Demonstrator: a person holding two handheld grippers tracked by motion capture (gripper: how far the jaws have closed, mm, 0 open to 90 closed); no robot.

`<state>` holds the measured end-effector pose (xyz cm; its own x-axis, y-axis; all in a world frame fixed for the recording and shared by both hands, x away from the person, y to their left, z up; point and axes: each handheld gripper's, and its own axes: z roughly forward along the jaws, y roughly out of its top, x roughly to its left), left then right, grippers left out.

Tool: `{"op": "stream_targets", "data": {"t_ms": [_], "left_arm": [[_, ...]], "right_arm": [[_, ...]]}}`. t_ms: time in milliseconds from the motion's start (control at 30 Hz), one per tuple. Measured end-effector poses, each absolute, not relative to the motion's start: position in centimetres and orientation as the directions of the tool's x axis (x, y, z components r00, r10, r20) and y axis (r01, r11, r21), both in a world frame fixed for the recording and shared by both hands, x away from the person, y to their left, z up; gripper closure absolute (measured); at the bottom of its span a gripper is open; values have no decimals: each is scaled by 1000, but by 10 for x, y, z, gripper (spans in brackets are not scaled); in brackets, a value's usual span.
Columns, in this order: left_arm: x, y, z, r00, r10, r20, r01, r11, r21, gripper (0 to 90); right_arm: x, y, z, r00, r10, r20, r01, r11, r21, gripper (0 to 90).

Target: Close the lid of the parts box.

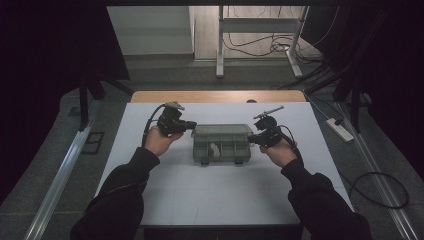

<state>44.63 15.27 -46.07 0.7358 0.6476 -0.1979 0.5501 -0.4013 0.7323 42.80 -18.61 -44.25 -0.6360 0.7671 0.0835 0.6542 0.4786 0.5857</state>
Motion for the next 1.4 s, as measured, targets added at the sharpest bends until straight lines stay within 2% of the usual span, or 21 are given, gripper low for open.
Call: {"op": "stream_targets", "data": {"t_ms": [600, 900, 1300, 1400], "left_arm": [[408, 142, -467, 733, 639, -233, 579, -406, 707, 892], [395, 135, -474, 725, 656, -209, 588, -431, 685, 892], [386, 127, -486, 709, 676, -201, 610, -444, 657, 893], [383, 128, -489, 692, 688, -220, 619, -408, 671, 893]], "right_arm": [[399, -186, -457, -689, 718, 104, 644, 540, 542, 896], [385, -183, -452, -734, 663, 147, 616, 558, 556, 896], [401, -184, -456, -730, 684, 22, 557, 575, 599, 897], [405, -183, -460, -723, 691, 17, 562, 573, 597, 897]]}}
